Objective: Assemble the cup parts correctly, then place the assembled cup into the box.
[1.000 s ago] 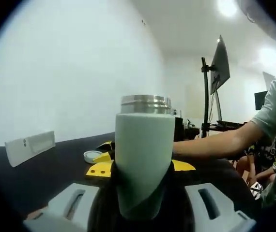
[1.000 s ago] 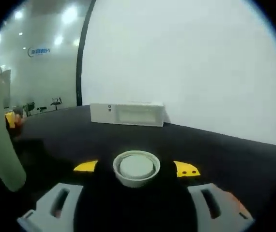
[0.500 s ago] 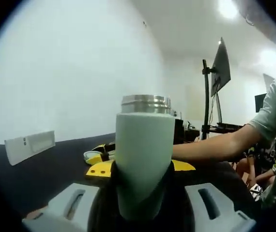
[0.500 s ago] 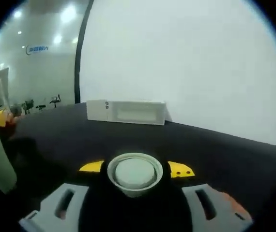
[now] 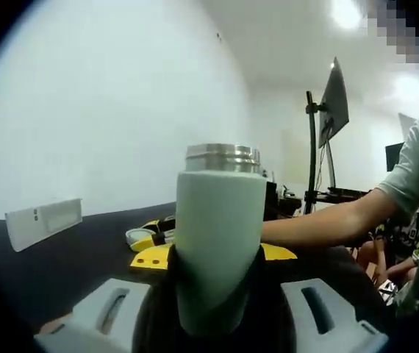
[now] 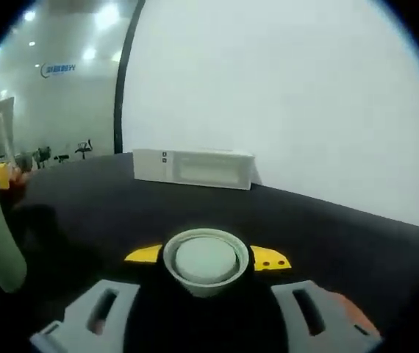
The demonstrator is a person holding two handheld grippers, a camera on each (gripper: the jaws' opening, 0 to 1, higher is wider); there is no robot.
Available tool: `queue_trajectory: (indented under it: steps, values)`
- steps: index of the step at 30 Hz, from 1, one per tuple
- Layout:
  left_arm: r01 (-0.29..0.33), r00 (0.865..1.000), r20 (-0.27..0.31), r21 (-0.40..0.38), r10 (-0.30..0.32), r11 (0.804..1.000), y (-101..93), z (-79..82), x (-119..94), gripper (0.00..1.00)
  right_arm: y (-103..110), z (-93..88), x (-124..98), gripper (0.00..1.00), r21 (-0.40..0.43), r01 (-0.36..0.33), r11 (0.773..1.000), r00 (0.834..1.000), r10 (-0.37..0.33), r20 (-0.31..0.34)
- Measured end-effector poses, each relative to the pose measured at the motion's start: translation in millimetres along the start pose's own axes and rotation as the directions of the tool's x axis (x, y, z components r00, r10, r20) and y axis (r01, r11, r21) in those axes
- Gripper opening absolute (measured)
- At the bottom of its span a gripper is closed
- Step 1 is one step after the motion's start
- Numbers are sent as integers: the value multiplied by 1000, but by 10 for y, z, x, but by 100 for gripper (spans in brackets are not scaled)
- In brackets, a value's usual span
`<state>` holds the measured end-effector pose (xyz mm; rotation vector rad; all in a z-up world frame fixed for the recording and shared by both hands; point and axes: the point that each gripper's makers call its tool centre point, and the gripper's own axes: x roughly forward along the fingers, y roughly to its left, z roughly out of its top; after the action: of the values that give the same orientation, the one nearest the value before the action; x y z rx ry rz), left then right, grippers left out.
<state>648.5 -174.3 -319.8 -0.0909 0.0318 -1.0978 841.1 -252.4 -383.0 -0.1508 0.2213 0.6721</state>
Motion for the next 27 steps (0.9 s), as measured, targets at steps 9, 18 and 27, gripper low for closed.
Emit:
queue_trajectory:
  steps: [9,18,27]
  values:
    - [-16,1000,25,8,16,1000,29,195,-147,62,-1,489,-237,41,-20,19,1000,998,-17,65]
    - [-57,994,92,-19,58,998,79,749,-630,58,85,1130,-681,41,-108,61,992,987,-44,154]
    - [-38,994,104,-80,46,996,-65,1352,-855,57,392,1916,-1220,41,-241,128,962,955,-54,293]
